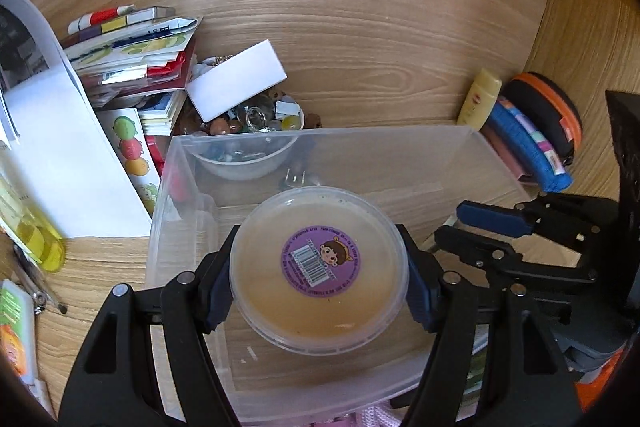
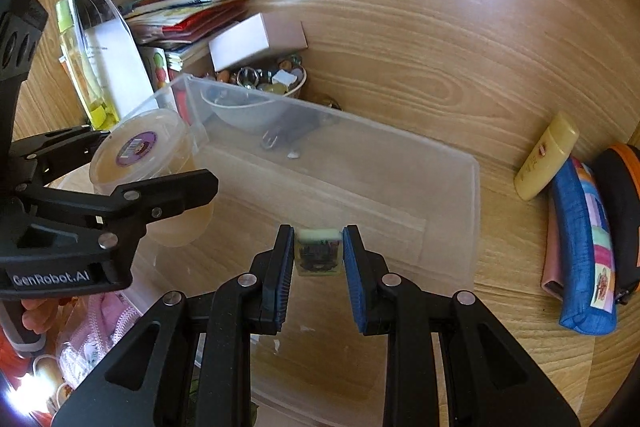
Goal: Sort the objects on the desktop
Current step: 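Carry the cream tub and green eraser into the clear plastic box, then open both tools to release the tub and eraser inside the box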
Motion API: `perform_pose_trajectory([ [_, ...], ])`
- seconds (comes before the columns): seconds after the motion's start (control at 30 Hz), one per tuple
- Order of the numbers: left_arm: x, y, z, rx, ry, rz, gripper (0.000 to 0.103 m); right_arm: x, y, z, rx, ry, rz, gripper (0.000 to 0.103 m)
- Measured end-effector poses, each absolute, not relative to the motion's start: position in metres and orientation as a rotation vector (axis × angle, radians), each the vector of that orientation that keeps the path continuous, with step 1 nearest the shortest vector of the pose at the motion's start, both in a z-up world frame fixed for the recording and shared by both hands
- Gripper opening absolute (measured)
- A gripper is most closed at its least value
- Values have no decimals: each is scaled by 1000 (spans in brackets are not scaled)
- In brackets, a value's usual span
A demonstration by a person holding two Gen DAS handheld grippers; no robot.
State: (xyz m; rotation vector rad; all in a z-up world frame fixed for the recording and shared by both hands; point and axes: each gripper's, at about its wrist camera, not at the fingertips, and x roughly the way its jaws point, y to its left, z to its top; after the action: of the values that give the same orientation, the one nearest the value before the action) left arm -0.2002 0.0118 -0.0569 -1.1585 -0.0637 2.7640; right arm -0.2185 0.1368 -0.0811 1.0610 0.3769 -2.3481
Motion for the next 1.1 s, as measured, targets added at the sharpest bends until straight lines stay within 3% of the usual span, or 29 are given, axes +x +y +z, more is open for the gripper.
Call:
perform_pose_trajectory([
  [0.23,-200,18,-61,-1167,33,2795,70,-217,134,-82,1057,402,-2363,22],
  [0.43,-198,9,-57,-1154,-59,2760,72,-217,135,-82,1056,403,-2373,23],
  [0.5,-198,7,-56,-1154,-72,2762,72,-215,134,-81,1034,428,-2395,27],
  [0.63,-195,5,-53,-1141,-77,2769,72,-212,135,-76,992,437,-2425,51],
  [0.9,-182,3,-39,-1044,-36,2815,87,-198,130,-63,877,493,-2455,66],
  [1.1,-179,-9,-26,-996,-93,2853,91,-193,139,-45,803,442,-2478,81],
])
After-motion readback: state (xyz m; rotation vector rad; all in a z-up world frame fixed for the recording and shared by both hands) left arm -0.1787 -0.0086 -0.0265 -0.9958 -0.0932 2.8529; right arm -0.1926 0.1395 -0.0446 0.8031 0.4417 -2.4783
